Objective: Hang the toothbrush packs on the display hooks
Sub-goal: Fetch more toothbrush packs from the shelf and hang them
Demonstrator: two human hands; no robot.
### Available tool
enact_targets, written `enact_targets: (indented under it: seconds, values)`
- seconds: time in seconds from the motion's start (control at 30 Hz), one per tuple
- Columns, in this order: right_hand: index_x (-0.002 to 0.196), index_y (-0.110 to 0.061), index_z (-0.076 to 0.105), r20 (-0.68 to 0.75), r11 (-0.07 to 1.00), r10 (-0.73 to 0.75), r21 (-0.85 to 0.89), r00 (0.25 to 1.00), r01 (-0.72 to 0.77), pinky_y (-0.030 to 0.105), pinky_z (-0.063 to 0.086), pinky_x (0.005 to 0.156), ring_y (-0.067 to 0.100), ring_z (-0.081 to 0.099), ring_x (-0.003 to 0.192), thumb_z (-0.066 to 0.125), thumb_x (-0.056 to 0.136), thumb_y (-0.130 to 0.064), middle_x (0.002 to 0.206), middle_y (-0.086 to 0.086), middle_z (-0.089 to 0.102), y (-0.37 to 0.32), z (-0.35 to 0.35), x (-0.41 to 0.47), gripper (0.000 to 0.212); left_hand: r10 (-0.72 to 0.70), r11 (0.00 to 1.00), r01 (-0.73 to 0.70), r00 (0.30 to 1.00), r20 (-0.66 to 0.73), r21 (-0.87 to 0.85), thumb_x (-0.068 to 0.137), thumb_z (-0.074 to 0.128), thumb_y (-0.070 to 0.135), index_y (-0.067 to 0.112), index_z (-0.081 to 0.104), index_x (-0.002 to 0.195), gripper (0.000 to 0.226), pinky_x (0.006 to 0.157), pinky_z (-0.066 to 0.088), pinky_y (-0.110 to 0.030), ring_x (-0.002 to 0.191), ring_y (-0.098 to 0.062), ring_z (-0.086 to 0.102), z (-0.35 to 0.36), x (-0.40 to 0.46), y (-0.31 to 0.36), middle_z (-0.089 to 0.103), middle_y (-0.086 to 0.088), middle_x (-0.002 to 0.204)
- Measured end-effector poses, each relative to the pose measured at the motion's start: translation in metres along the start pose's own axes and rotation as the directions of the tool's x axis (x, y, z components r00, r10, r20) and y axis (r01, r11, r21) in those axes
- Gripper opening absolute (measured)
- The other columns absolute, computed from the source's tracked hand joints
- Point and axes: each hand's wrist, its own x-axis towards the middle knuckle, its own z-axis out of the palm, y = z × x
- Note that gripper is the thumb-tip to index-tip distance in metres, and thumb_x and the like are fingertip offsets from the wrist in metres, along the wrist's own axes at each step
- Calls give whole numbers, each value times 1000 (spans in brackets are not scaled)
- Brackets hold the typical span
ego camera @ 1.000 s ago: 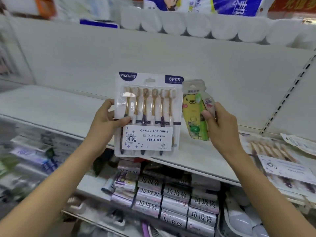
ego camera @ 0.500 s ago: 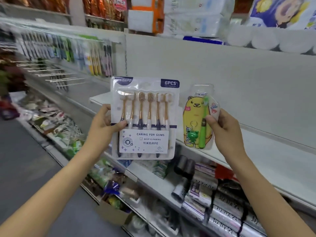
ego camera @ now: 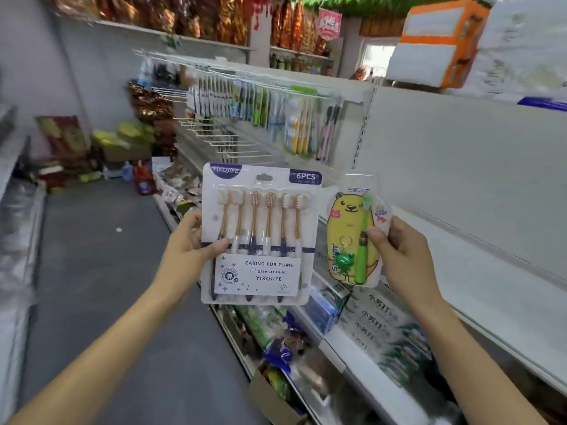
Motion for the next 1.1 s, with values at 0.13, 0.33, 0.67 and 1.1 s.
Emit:
enact_targets:
  seconds: [0.13, 0.33, 0.67, 1.1]
  values:
    - [92, -18, 68, 65, 999, -42, 15, 997, 42, 55, 55, 78, 31, 69, 86, 59, 99, -21, 87, 3, 74, 4, 50, 34, 12, -12, 1000, 13, 999, -50, 26, 85, 67, -4, 11, 54, 108, 30, 75, 61, -39, 95, -31, 72, -37, 25, -8, 73, -13, 107]
    - [89, -21, 67, 146, 993, -93, 92, 985, 80, 42, 52, 74, 25, 68, 83, 58, 100, -15, 83, -1, 73, 16, 125, 95, 15, 8, 997, 5, 988, -157, 81, 87, 65, -7, 15, 54, 101, 29, 74, 62, -38, 90, -28, 73, -83, 73, -28, 74, -11, 100]
    - [92, -35, 67, 257, 969, -138, 235, 957, 77, 42, 56, 83, 16, 71, 92, 60, 99, -14, 95, -7, 75, 34, 260, 198, 24, 53, 989, -10, 956, -289, 148, 87, 65, -5, 20, 56, 102, 31, 68, 59, -28, 87, -21, 72, -159, 172, -55, 74, -12, 101]
    - [104, -27, 70, 335, 933, -142, 360, 931, 13, 27, 55, 81, 10, 71, 93, 58, 99, -5, 97, -8, 77, 28, 416, 281, 25, 47, 995, -14, 938, -343, 97, 89, 59, -12, 9, 54, 119, 37, 73, 61, -28, 94, -18, 73, -270, 285, -95, 72, -12, 111]
